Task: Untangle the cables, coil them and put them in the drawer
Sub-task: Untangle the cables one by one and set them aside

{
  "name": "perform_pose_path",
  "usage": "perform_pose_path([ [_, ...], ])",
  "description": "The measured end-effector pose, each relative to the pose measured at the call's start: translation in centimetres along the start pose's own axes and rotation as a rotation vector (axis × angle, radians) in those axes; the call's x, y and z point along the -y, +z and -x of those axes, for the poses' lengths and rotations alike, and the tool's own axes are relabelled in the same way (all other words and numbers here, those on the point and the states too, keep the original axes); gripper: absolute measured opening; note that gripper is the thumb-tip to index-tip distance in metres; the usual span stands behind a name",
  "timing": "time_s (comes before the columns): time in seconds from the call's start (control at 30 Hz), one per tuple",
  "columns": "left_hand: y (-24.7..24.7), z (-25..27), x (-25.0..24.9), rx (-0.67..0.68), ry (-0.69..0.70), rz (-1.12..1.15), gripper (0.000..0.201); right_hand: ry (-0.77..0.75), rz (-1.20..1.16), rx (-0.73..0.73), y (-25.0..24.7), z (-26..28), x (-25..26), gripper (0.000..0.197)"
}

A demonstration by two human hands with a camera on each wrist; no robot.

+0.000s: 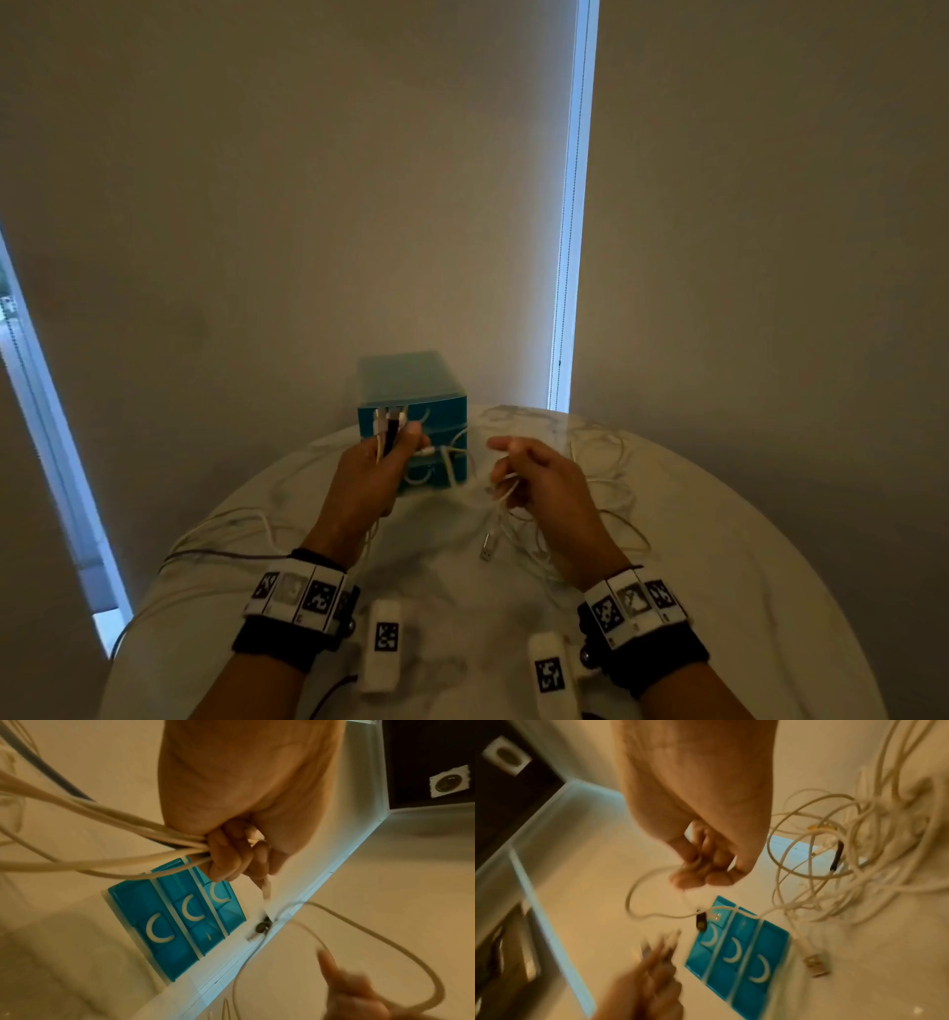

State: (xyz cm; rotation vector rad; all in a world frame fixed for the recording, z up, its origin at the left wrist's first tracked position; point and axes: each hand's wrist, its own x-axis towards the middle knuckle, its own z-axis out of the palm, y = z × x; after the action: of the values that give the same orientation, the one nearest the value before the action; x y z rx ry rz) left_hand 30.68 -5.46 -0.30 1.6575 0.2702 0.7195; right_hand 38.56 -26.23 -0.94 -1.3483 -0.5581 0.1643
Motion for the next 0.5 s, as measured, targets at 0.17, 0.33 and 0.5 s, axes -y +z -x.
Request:
perform_pose_path([
  [0.17,-1.2,-1.0,0.7,-0.049,-0.071,0.190,0.042,-0.023,-0.508,-0.270,-2.6,-1.1,1.1,0.026],
  [0.33,-1.5,-1.2,0.0,-0.022,-0.117,0.338,0.031,-0.036,-0.293,-0.077,-1.6,-0.3,2.3,0.029],
  [0.5,-1.5,-1.5,0.1,-0.062,-0.205,0.422,0.033,0.018,-0.001,0.361,2.6,2.0,1.3,0.027],
])
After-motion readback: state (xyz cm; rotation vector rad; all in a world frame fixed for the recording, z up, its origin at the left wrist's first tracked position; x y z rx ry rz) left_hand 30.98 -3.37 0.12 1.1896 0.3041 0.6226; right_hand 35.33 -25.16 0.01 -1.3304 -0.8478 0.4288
